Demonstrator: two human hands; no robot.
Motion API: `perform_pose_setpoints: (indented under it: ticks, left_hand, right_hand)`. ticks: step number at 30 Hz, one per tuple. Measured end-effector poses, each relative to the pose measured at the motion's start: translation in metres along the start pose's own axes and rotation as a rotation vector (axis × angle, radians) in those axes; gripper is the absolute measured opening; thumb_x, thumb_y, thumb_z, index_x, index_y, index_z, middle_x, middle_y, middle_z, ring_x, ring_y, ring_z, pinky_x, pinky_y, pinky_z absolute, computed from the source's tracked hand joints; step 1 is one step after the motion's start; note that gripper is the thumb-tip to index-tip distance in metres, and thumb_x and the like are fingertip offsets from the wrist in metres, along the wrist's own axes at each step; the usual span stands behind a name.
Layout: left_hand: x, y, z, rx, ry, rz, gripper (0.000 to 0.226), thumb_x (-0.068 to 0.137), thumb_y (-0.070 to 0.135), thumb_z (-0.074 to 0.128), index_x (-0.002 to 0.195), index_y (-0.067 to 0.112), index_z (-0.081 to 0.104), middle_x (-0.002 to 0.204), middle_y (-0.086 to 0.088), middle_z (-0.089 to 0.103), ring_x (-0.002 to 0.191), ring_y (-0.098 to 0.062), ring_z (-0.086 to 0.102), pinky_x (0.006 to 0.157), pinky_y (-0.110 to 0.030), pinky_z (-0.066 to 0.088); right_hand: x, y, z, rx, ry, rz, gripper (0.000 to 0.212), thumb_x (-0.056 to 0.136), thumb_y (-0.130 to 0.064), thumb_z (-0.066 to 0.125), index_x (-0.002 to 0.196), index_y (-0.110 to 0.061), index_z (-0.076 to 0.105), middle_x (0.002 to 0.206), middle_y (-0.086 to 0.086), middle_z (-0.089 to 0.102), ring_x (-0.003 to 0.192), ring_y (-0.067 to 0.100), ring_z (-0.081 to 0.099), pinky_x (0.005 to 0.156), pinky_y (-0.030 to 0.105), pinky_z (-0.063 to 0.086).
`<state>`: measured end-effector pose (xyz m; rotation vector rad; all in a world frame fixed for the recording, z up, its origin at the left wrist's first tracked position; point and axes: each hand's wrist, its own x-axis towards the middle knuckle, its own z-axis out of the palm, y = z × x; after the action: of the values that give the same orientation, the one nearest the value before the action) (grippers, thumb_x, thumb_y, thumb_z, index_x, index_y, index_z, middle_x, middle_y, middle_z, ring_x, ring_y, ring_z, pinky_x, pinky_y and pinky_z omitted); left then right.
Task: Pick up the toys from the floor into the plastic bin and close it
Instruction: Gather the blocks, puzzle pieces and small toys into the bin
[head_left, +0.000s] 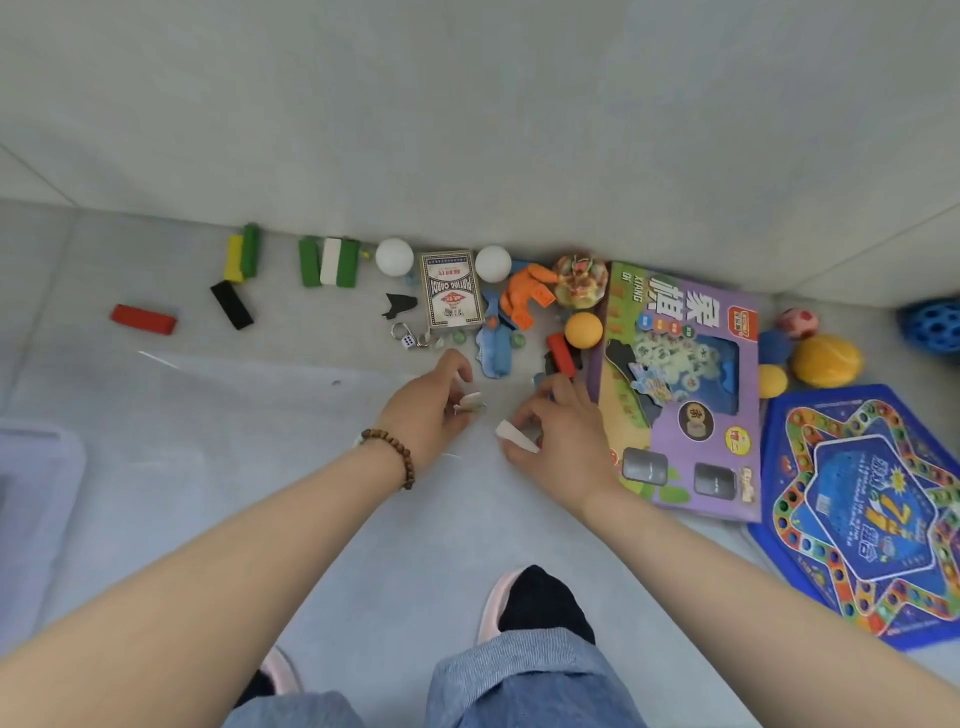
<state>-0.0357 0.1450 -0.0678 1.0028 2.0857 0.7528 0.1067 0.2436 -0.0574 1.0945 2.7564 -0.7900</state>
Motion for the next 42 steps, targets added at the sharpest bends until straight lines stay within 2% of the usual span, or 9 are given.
perform_pose_setpoints:
  ticks: [4, 6, 10, 14, 16, 21, 36, 40, 42]
  left_hand:
    - [-0.007, -0.002, 0.000, -0.373, 0.063, -0.169, 0.023, 0.088, 0.002, 0.050, 0.101, 0.019, 0.060, 0.081, 0.001, 0.054, 0.071, -0.014, 0.051, 0.069, -0.020, 0.044]
    - [-0.011, 0.003, -0.005, -0.854, 0.056, -0.382, 0.027, 0.091, -0.003, 0.043, 0.092, 0.014, 0.063, 0.084, -0.004, 0.057, 0.075, -0.016, 0.055, 0.073, -0.022, 0.049]
    - [-0.012, 0.016, -0.016, -1.552, -0.161, -0.569, 0.038, 0.098, 0.032, 0.034, 0.102, 0.004, 0.059, 0.090, -0.012, 0.061, 0.079, -0.024, 0.062, 0.086, -0.038, 0.050]
    - [-0.005, 0.018, -0.013, -1.545, -0.087, -0.589, 0.041, 0.097, 0.043, 0.036, 0.100, 0.011, 0.061, 0.091, -0.007, 0.063, 0.079, -0.022, 0.063, 0.077, -0.034, 0.056]
    - [-0.003, 0.013, -0.013, -1.440, 0.031, -0.579, 0.026, 0.098, 0.030, 0.042, 0.094, 0.010, 0.059, 0.096, -0.007, 0.060, 0.079, -0.019, 0.061, 0.070, -0.026, 0.057]
    - [-0.009, -0.004, -0.014, -1.252, 0.106, -0.489, 0.017, 0.099, 0.014, 0.039, 0.111, 0.009, 0.051, 0.105, -0.008, 0.062, 0.079, -0.021, 0.065, 0.072, -0.027, 0.056]
    - [-0.014, -0.012, -0.018, -1.291, 0.073, -0.501, 0.018, 0.099, 0.013, 0.039, 0.101, 0.015, 0.057, 0.103, -0.005, 0.064, 0.082, -0.021, 0.066, 0.078, -0.030, 0.055]
    - [-0.012, -0.009, -0.020, -1.377, 0.052, -0.567, 0.023, 0.100, 0.018, 0.036, 0.098, 0.011, 0.058, 0.100, -0.009, 0.063, 0.083, -0.025, 0.064, 0.073, -0.030, 0.056]
    - [-0.011, -0.006, -0.020, -1.433, 0.030, -0.603, 0.027, 0.100, 0.024, 0.035, 0.097, 0.010, 0.059, 0.098, -0.010, 0.063, 0.083, -0.026, 0.063, 0.074, -0.033, 0.056]
  right_hand:
    - [0.005, -0.013, -0.005, 0.229, 0.035, 0.163, 0.017, 0.073, -0.029, 0.075, 0.082, -0.017, 0.068, 0.097, -0.003, 0.043, 0.100, 0.016, 0.044, 0.080, 0.015, 0.036]
    - [0.010, -0.027, -0.016, 0.454, 0.045, 0.237, 0.014, 0.074, -0.026, 0.076, 0.082, -0.021, 0.066, 0.097, -0.005, 0.043, 0.098, 0.010, 0.044, 0.071, -0.001, 0.031]
    - [0.018, -0.046, -0.030, 0.650, -0.013, 0.185, 0.014, 0.075, -0.028, 0.076, 0.079, -0.027, 0.063, 0.090, -0.014, 0.047, 0.080, -0.007, 0.046, 0.067, -0.001, 0.033]
    - [0.030, -0.038, -0.028, 0.638, 0.132, 0.276, 0.018, 0.076, -0.032, 0.075, 0.087, -0.020, 0.068, 0.093, -0.006, 0.062, 0.073, 0.004, 0.052, 0.068, 0.017, 0.046]
    - [0.038, -0.029, -0.026, 0.536, 0.155, 0.379, 0.028, 0.078, -0.034, 0.073, 0.097, -0.015, 0.068, 0.097, 0.000, 0.064, 0.068, 0.005, 0.055, 0.057, 0.008, 0.042]
    - [0.058, -0.033, -0.005, 0.144, 0.079, 0.465, 0.046, 0.073, -0.058, 0.066, 0.103, -0.023, 0.069, 0.111, 0.001, 0.064, 0.112, 0.024, 0.054, 0.097, 0.039, 0.041]
    - [0.066, -0.049, 0.005, 0.198, -0.043, 0.653, 0.038, 0.077, -0.052, 0.065, 0.096, -0.020, 0.071, 0.120, 0.009, 0.058, 0.125, 0.030, 0.036, 0.100, 0.038, 0.029]
    - [0.061, -0.048, -0.003, 0.314, -0.042, 0.574, 0.029, 0.077, -0.046, 0.069, 0.062, -0.022, 0.061, 0.086, 0.006, 0.061, 0.094, 0.024, 0.053, 0.080, 0.034, 0.038]
    - [0.052, -0.054, -0.012, 0.536, -0.008, 0.513, 0.026, 0.078, -0.035, 0.073, 0.078, -0.008, 0.072, 0.072, 0.001, 0.062, 0.066, 0.016, 0.056, 0.067, 0.031, 0.044]
